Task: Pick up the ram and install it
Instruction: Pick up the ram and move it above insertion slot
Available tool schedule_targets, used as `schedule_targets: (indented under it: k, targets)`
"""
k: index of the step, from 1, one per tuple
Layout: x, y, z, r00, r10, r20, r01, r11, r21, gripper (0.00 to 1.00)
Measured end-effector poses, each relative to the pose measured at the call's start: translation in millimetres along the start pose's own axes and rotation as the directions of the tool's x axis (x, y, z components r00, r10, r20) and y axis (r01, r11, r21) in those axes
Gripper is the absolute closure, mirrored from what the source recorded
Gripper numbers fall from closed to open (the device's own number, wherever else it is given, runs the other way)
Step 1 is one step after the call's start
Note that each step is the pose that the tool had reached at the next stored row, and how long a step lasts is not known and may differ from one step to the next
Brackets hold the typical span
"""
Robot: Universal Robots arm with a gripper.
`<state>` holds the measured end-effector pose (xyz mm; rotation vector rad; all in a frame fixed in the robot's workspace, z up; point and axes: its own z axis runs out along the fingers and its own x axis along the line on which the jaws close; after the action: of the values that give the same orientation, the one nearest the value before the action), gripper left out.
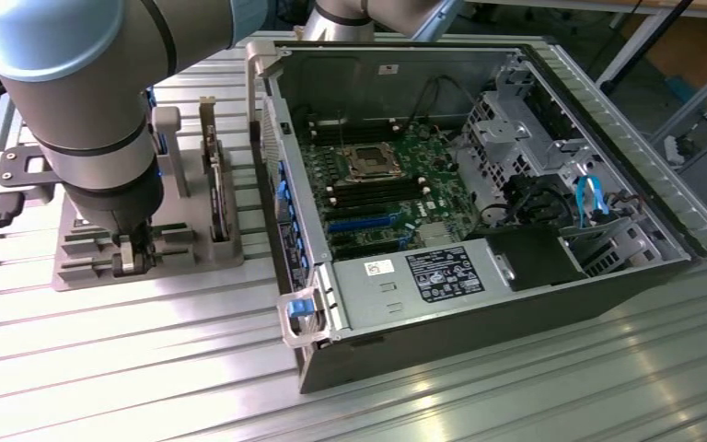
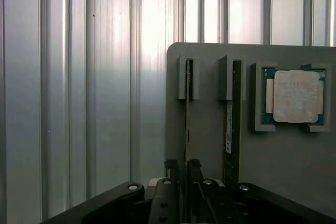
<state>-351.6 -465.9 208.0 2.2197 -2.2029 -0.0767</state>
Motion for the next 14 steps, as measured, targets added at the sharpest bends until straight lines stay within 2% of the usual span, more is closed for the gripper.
schedule_targets:
  k: [14]
  targets:
    - [-0.6,0.0,-0.1,1.0,0.0,-0.0001,0.0,1.0,-0.0002,0.78]
